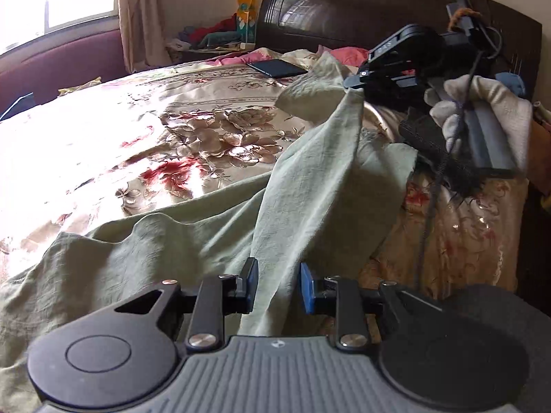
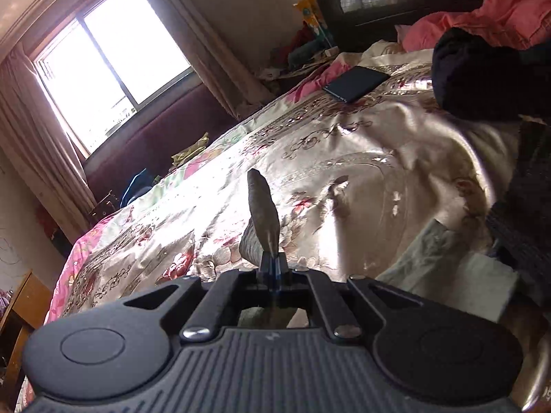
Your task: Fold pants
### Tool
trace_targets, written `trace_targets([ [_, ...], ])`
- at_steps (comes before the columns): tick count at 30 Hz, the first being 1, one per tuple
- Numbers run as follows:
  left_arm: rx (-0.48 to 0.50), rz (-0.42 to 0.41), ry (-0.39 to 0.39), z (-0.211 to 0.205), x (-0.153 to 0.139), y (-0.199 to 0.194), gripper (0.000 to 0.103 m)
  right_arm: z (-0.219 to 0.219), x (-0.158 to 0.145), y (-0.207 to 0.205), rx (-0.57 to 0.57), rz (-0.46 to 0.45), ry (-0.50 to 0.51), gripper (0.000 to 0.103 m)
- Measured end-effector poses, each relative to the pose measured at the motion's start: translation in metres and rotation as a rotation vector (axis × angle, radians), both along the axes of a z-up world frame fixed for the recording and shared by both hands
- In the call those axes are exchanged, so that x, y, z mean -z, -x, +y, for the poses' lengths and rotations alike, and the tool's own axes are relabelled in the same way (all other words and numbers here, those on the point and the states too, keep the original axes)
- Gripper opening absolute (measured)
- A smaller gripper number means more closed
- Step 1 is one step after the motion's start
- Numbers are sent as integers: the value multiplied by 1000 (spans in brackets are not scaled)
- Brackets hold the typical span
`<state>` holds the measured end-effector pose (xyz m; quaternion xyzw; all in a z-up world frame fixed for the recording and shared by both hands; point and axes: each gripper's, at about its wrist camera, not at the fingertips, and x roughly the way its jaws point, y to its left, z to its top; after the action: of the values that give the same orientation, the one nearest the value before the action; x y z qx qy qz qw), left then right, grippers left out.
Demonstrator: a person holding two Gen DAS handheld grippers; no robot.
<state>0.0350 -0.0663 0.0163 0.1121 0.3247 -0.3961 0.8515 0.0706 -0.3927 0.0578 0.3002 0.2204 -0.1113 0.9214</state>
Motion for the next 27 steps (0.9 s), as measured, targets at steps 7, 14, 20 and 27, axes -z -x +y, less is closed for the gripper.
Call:
trace_targets([
  [7,114,-1,-139,-43,20,21,41,-45,70,63,132,83,-133,8],
  [14,131,-7,-190,-64,23,23,42,-74,99,67,173,15,-276,35],
  [20,147,-27,-194,-78,22,17,43,-93,97,53,196,-5,-340,3],
  [27,163,-79,-145,-91,8,19,45,-101,38,74,200,-266,-238,3],
])
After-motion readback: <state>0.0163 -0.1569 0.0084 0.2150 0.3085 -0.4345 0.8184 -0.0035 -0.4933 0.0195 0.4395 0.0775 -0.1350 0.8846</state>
